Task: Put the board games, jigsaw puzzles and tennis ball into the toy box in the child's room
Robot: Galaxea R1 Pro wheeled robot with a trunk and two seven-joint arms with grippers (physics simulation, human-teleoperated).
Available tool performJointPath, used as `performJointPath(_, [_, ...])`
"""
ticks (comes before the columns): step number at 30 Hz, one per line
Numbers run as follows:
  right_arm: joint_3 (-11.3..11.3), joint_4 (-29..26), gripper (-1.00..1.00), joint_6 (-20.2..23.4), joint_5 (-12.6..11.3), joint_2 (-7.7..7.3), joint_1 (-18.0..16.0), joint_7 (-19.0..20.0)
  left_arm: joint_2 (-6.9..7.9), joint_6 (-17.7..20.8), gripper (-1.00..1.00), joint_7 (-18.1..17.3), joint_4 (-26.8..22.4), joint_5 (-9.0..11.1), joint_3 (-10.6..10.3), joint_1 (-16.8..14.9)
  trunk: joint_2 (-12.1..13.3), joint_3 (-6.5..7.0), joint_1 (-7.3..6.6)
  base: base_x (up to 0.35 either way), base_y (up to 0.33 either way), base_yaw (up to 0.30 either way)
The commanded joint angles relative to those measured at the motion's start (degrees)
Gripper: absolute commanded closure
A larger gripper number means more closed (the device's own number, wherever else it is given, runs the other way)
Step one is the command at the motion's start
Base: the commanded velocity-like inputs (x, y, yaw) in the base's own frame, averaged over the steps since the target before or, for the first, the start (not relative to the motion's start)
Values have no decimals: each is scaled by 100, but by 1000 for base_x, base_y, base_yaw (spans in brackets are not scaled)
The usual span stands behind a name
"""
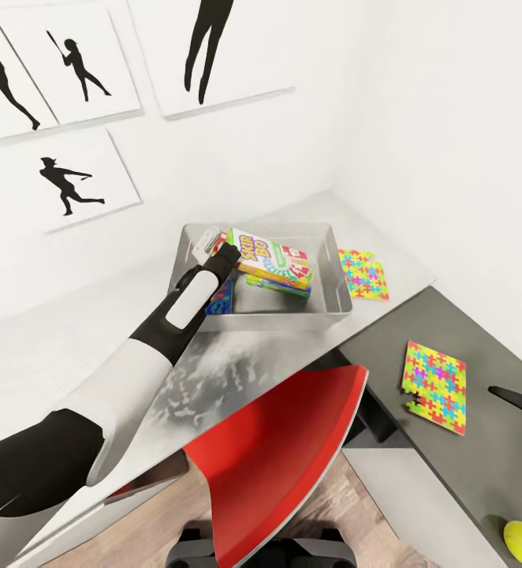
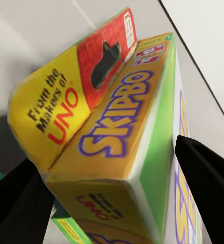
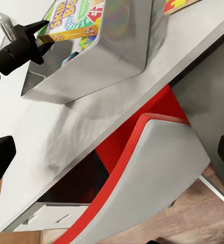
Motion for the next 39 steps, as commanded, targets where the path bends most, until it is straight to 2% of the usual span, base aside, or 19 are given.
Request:
performJointPath(1, [-3,-1,-100,24,5,0,-4,18,4,8,100,53,14,97,-28,-3,-7,-9,4,0,0,0])
performJointPath(24, [0,2,-100,23,4,-2,-4,18,9,2,100,-176,-35,92,-22,-5,-7,-13,4,0,0,0])
performJointPath(39, [0,-1,-100,24,4,2,-4,18,4,-5,100,-197,-41,102,-22,-5,-7,-39,4,0,0,0])
